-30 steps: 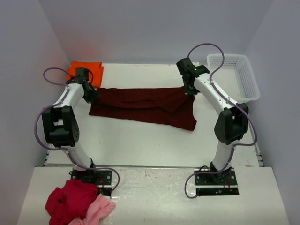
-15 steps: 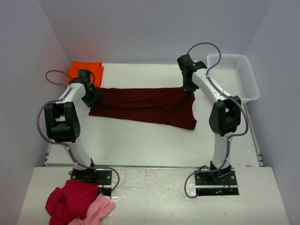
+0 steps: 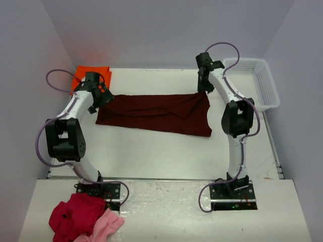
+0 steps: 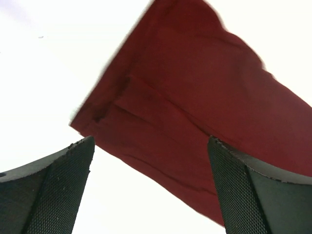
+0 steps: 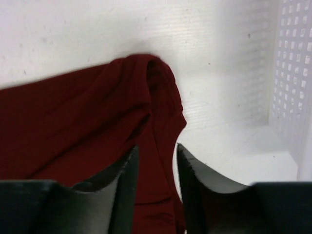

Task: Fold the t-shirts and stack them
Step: Fold the other side of the tshirt into a rectangle

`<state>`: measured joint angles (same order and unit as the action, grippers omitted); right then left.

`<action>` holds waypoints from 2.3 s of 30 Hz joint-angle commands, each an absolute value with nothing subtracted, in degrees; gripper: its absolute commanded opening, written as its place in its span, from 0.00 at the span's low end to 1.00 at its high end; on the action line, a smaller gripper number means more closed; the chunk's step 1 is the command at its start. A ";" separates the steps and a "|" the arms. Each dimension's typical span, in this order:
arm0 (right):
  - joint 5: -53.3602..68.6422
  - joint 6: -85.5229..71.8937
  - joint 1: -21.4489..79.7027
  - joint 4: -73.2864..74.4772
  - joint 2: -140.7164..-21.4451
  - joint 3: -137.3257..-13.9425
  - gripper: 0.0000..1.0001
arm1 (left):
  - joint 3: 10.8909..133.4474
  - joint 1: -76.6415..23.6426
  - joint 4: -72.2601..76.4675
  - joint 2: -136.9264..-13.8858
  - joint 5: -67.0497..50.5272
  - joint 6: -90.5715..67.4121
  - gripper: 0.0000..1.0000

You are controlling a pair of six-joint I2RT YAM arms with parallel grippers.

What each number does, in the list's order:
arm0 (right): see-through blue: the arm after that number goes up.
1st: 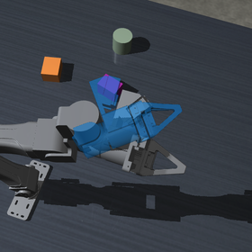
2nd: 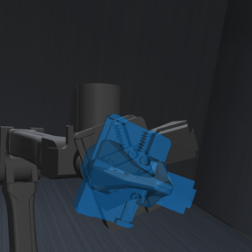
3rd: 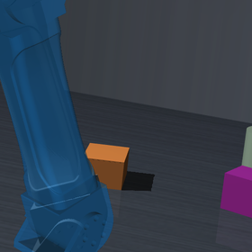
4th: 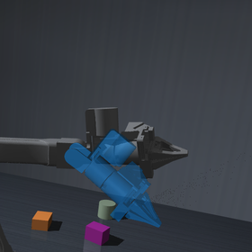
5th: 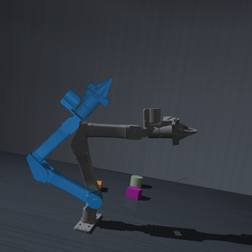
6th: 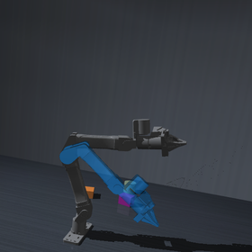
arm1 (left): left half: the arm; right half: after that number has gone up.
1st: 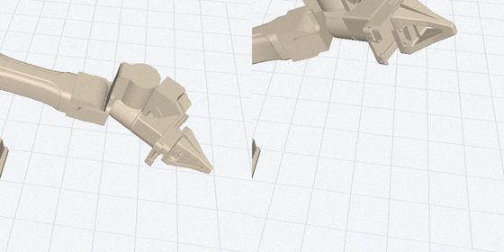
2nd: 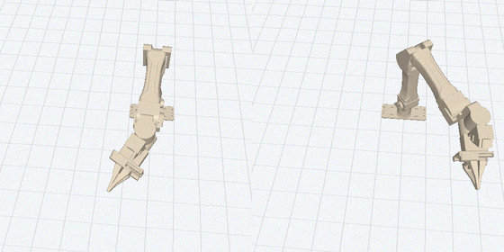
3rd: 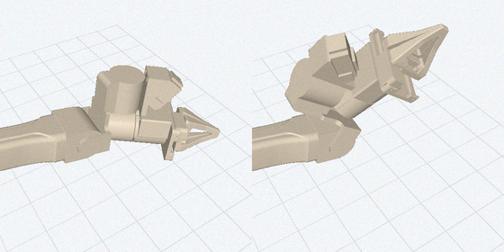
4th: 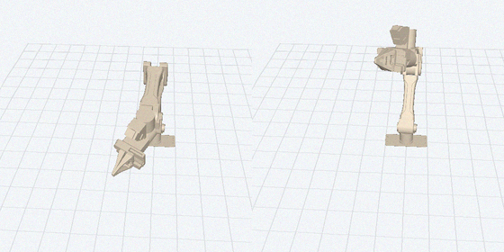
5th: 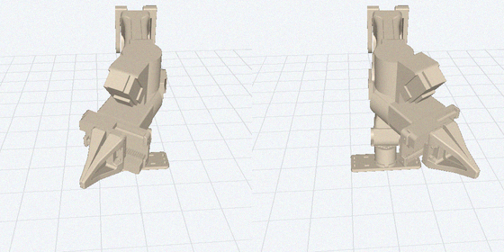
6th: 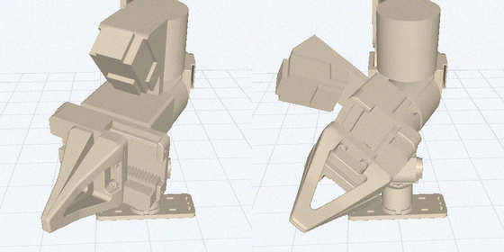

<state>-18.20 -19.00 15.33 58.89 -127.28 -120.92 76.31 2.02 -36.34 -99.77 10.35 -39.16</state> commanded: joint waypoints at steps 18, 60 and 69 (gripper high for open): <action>-0.35 -27.95 26.27 32.43 -93.25 -77.36 0.00 | 67.41 -14.94 -28.38 -93.85 -3.85 -33.66 0.00; -5.19 -35.68 28.04 33.49 -108.64 -68.04 0.00 | 66.28 -15.82 -36.48 -108.73 1.76 -36.73 0.00; -2.47 -38.92 28.04 29.97 -101.79 -58.01 0.00 | 56.96 -15.82 -33.93 -102.31 1.06 -37.53 0.00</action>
